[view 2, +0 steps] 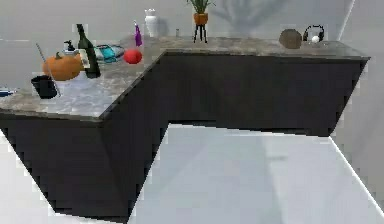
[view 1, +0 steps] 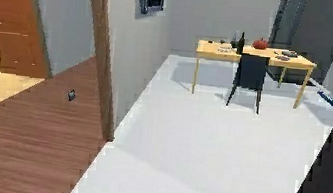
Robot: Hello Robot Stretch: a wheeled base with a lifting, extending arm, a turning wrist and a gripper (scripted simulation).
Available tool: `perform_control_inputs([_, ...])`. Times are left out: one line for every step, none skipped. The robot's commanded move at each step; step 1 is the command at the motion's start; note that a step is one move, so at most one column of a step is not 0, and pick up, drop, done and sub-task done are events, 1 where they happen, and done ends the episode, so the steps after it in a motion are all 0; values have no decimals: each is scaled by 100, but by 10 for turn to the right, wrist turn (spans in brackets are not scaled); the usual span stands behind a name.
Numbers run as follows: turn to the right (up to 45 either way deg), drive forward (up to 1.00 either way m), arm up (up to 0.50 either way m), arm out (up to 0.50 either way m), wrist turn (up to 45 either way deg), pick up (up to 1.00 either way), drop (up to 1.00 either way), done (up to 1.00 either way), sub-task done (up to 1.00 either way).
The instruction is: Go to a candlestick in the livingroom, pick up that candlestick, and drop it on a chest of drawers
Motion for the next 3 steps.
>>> perform_control_inputs([-420,0,0,0,0,0,0,0,0])
perform_control_inputs([0,65,0,0,0,0,0,0,0])
perform_control_inputs([-390,0,0,0,0,0,0,0,0])
